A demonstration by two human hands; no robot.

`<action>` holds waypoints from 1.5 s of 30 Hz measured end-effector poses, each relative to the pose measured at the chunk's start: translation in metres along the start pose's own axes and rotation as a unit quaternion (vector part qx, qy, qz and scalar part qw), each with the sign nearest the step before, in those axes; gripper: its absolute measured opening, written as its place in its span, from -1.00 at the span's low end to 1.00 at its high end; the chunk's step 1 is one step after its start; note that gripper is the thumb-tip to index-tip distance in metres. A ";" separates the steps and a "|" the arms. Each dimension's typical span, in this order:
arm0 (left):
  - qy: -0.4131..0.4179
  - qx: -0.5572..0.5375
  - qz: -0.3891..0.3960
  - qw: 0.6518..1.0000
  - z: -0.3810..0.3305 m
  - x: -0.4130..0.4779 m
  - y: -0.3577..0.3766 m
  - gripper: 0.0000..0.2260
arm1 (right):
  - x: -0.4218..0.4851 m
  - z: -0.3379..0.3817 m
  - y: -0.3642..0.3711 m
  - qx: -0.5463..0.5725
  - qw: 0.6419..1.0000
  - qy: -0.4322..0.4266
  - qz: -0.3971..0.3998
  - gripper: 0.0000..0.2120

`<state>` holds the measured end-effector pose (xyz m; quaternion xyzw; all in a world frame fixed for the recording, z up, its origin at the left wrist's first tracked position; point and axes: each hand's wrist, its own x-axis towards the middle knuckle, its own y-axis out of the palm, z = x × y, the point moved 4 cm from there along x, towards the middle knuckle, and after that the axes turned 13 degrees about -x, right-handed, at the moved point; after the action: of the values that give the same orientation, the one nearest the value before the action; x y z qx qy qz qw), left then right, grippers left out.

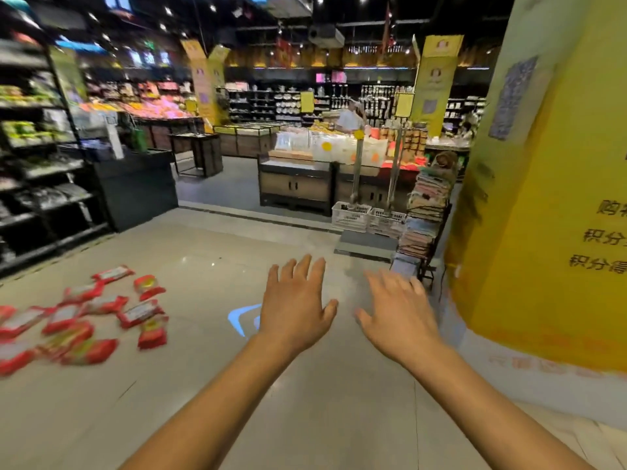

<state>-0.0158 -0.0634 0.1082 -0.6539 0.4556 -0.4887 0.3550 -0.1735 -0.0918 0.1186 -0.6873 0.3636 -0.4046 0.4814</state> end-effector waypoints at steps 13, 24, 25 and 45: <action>-0.161 0.028 -0.009 0.986 0.215 0.033 -0.016 -0.31 | 0.151 0.184 0.024 0.048 0.986 -0.159 0.002 -0.37; -0.278 0.067 -0.024 0.958 0.330 0.093 0.002 -0.30 | 0.284 0.276 0.062 0.083 0.960 -0.269 0.007 -0.37; -0.285 0.071 -0.027 0.955 0.338 0.104 0.003 -0.30 | 0.300 0.281 0.065 0.084 0.957 -0.278 0.006 -0.37; -0.379 0.103 -0.040 0.919 0.480 0.320 0.043 -0.30 | 0.592 0.357 0.125 0.098 0.919 -0.382 0.014 -0.37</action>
<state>0.4700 -0.3704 0.0408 -0.7674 0.2078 -0.2624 0.5469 0.3783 -0.5212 0.0462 -0.7342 0.1200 -0.1380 0.6539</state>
